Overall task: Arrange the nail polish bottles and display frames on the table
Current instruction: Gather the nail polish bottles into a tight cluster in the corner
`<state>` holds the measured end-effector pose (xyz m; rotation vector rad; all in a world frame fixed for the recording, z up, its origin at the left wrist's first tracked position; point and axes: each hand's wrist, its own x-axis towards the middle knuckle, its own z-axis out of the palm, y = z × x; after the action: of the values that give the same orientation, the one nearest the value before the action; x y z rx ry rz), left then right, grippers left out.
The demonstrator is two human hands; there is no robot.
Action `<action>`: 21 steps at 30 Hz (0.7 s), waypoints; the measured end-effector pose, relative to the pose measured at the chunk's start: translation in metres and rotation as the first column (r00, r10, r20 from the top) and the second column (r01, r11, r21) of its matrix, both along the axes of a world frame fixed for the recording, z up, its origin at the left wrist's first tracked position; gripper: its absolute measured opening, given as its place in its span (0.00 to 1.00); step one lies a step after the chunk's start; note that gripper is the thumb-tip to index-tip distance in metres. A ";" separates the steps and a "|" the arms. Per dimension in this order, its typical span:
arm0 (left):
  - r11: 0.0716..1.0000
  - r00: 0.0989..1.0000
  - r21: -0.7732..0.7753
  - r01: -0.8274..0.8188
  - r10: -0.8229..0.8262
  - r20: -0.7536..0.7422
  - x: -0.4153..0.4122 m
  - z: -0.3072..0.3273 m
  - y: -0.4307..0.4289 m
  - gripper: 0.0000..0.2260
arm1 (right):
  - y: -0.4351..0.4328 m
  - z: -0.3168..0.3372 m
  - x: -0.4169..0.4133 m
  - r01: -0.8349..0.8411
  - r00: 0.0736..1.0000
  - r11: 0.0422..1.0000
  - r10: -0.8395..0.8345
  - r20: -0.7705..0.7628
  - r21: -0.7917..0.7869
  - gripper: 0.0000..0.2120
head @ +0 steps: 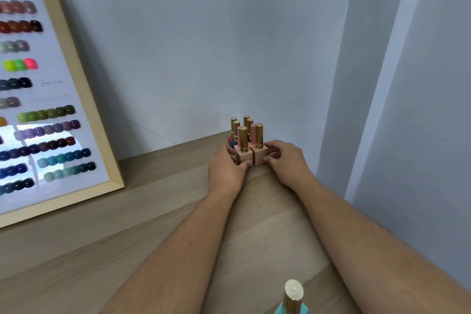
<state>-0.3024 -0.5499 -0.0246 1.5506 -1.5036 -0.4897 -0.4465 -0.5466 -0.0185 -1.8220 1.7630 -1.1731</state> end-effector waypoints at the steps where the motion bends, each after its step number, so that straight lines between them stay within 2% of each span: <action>1: 1.000 1.000 0.000 -0.003 0.003 0.001 0.000 0.000 0.000 0.17 | 0.000 0.000 0.000 -0.004 1.000 1.000 0.004 -0.006 0.002 0.19; 21: 0.998 0.998 0.036 -0.055 0.054 0.022 -0.006 0.003 -0.008 0.16 | -0.015 -0.001 0.003 -0.028 0.998 1.000 0.028 -0.056 -0.007 0.17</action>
<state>-0.3087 -0.5582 -0.0215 1.6257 -1.4711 -0.4738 -0.4438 -0.5616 -0.0195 -1.8949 1.7594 -1.1299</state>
